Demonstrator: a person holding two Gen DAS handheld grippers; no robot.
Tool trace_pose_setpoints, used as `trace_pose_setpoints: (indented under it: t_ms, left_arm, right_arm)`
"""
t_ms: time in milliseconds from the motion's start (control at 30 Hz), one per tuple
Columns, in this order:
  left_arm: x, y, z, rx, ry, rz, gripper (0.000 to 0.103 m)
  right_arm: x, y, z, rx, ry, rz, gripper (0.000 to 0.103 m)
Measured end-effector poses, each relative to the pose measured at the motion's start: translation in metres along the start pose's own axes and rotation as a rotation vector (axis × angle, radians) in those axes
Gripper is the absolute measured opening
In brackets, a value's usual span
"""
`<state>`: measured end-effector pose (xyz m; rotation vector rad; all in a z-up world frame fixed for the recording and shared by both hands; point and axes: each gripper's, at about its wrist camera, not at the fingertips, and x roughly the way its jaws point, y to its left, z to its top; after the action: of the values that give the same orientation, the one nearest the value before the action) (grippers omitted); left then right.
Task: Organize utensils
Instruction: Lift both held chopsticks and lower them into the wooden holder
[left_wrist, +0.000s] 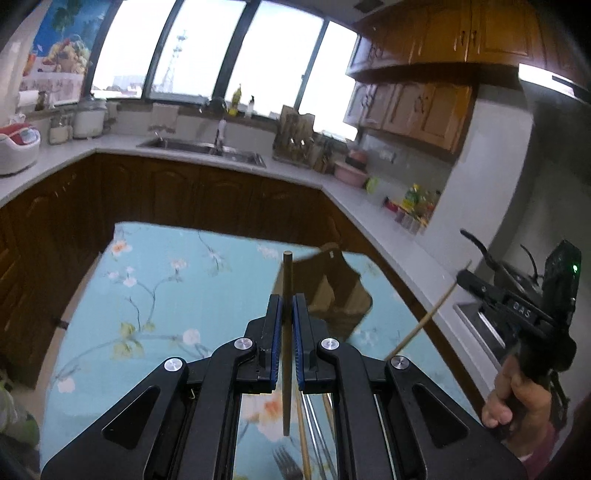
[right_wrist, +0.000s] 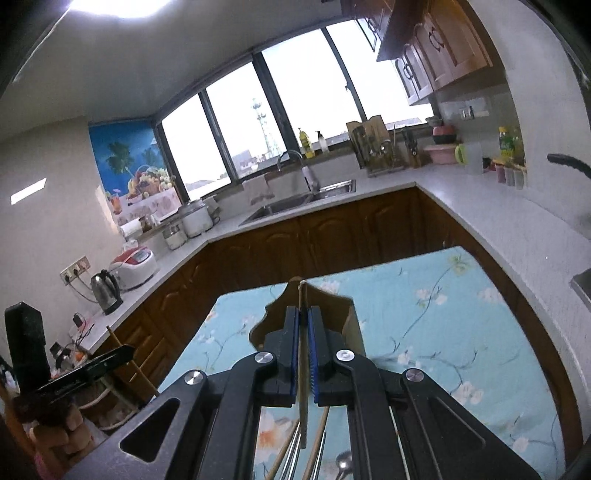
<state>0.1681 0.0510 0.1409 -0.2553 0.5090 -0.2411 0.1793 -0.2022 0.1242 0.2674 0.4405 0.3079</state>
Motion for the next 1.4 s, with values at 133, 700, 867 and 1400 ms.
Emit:
trace_pose_setpoints:
  t_ms: [133, 700, 867, 1400]
  left_arm:
    - [0.005, -0.003, 0.018, -0.004, -0.044, -0.017, 0.005]
    - [0.063, -0.013, 0.095, -0.048, -0.232, -0.018, 0.005]
    - [0.109, -0.007, 0.082, -0.092, -0.214, 0.007, 0.005]
    - [0.185, -0.001, 0.031, -0.086, -0.085, 0.016, 0.006]
  right_arm:
    - [0.003, -0.002, 0.015, 0.005, -0.037, -0.008, 0.005]
    - [0.039, -0.027, 0.071, 0.059, -0.175, -0.048, 0.005]
    - [0.065, -0.035, 0.063, 0.061, -0.172, -0.056, 0.005]
    - [0.13, -0.074, 0.016, 0.124, -0.066, -0.049, 0.005]
